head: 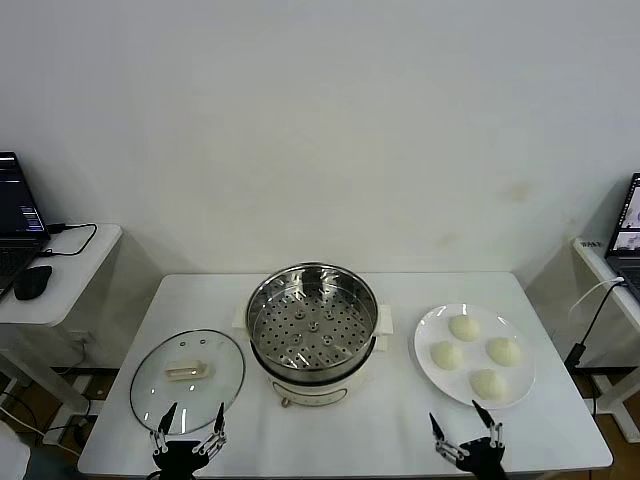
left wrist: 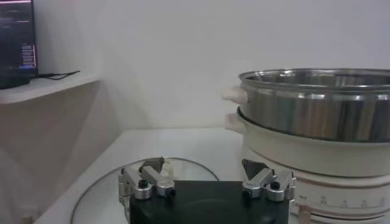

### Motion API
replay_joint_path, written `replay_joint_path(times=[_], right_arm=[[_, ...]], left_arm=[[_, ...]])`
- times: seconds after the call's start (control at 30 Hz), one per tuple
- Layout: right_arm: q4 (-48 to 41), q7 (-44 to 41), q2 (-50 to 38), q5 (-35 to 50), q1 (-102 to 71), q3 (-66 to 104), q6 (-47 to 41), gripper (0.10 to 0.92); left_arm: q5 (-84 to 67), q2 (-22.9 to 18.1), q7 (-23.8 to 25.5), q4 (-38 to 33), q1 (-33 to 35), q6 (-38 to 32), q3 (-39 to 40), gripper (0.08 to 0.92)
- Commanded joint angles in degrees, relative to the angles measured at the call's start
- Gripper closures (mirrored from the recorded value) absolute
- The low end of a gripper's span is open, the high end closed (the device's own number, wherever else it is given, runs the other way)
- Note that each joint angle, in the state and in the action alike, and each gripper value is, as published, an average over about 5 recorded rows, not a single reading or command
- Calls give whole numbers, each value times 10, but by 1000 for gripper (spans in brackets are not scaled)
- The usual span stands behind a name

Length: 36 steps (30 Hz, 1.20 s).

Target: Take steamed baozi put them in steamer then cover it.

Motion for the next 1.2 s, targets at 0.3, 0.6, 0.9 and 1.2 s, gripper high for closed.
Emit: replay_joint_path(times=[0.3, 0.6, 0.9, 1.2], right_arm=[[-30, -88, -178, -184, 154, 60, -114, 203], [-161, -294, -349, -199, 360, -44, -137, 203], [-296, -450, -426, -142, 632, -323, -118, 203], [-397, -529, -407, -150, 856, -578, -83, 203]], left_arm=[[90, 11, -11, -10, -31, 46, -2, 177], [95, 7, -44, 6, -48, 48, -1, 177], [99, 8, -58, 5, -53, 49, -9, 177], [110, 9, -58, 6, -51, 38, -11, 177]])
